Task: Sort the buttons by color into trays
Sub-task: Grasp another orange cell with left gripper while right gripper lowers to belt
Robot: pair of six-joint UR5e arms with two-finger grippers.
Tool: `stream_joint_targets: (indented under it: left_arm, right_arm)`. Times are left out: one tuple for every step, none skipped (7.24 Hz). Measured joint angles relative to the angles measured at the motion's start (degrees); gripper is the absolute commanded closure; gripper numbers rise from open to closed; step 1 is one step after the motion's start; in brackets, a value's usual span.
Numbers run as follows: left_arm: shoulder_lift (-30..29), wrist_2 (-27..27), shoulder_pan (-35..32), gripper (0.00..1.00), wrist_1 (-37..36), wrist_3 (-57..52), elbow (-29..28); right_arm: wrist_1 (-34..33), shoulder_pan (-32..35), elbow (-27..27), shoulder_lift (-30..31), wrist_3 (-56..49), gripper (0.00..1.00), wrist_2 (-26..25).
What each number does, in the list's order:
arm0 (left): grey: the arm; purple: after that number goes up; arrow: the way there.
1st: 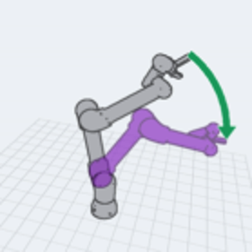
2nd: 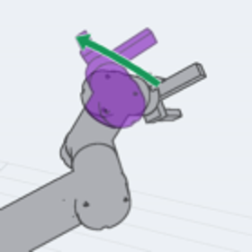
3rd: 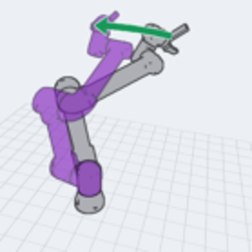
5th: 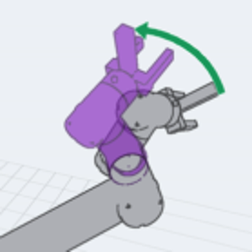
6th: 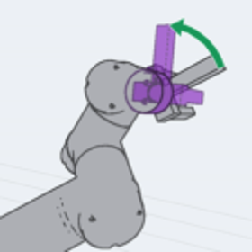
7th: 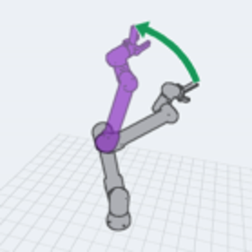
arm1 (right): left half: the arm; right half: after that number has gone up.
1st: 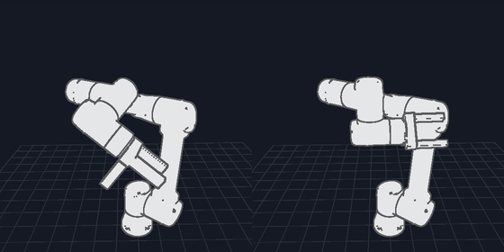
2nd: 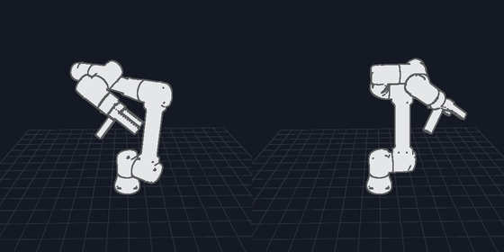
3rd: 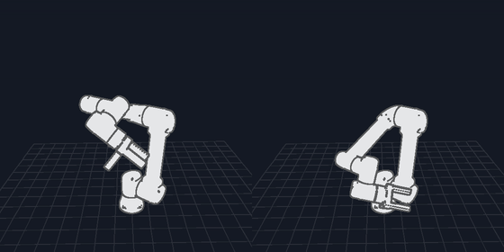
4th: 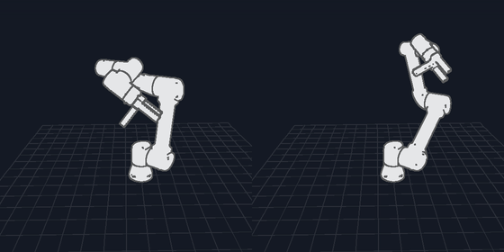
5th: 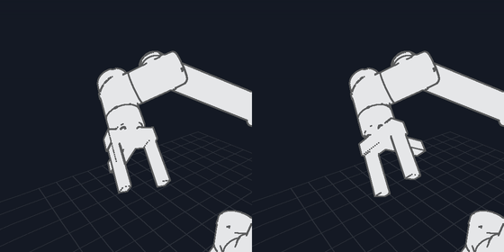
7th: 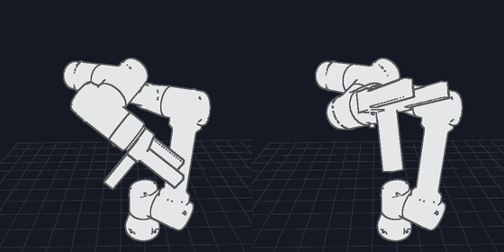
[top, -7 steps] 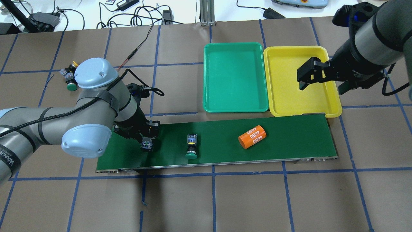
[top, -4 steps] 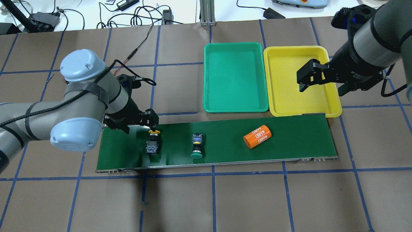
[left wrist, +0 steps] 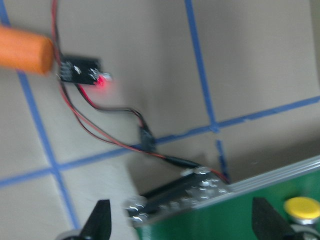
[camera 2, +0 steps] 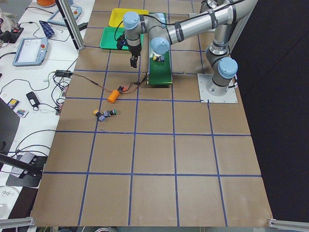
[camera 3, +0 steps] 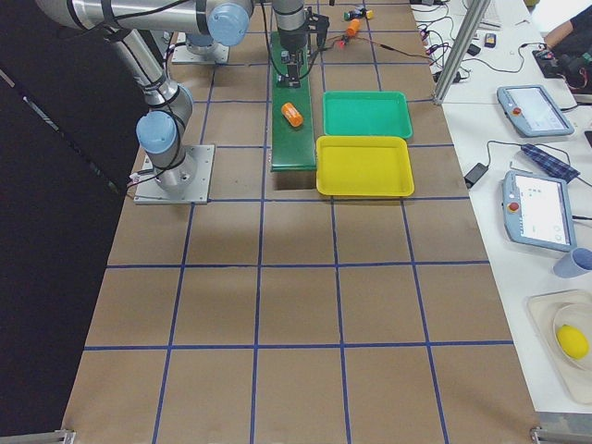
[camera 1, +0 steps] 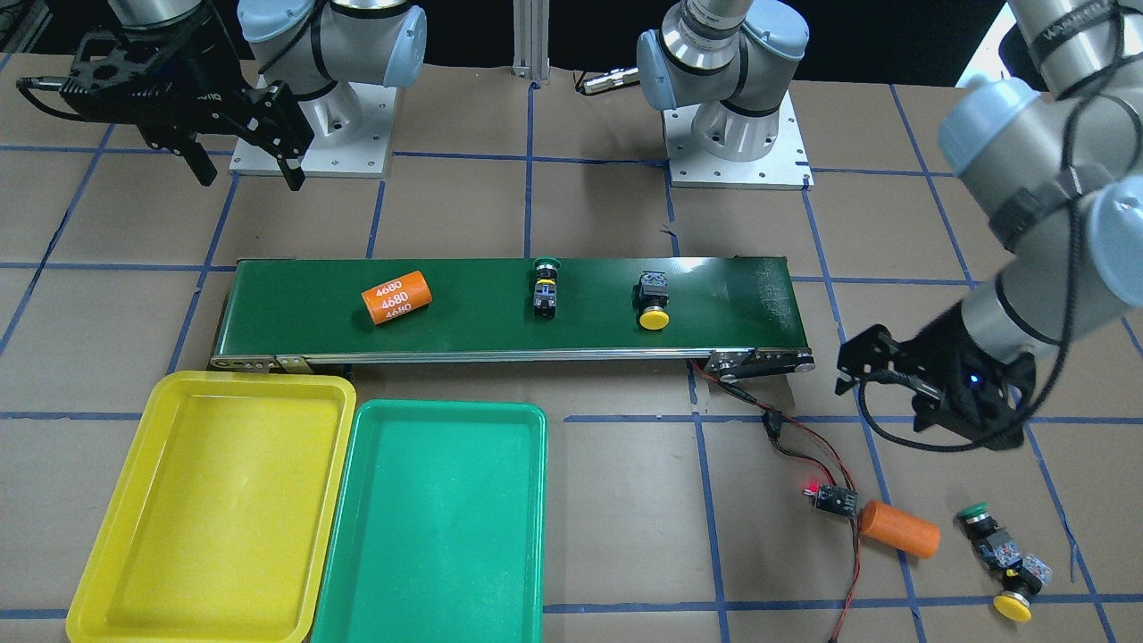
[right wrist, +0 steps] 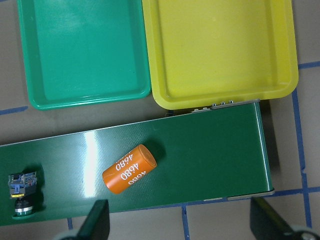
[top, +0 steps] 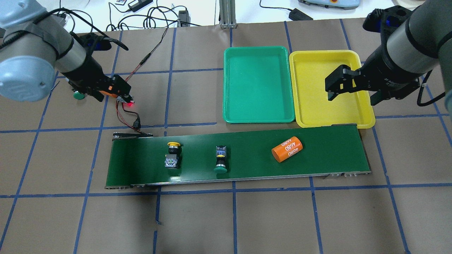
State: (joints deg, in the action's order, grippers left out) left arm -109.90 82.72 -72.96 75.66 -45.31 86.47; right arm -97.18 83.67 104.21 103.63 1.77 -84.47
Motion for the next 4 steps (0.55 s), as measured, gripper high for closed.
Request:
stream_joint_targets:
  left_arm:
    - [-6.29,0.23,0.58,0.0,-0.03,-10.08,-6.78]
    - [-11.41,0.86,0.81,0.0,-0.29,-19.54,-12.15]
    - [-15.47,1.54,0.94,0.0,-1.9,-29.75,-16.02]
    - [-18.53,1.99,1.04,0.0,-5.28,-40.02,-17.9]
  right_arm:
    - [0.26,0.0,0.21,-0.06,0.11,0.0,-0.01]
    - [0.33,0.0,0.49,-0.17,0.17,0.0,-0.11]
    - [0.51,0.0,1.22,-0.28,0.17,0.0,-0.25]
    - [0.67,0.0,2.36,-0.28,0.12,0.0,-0.35]
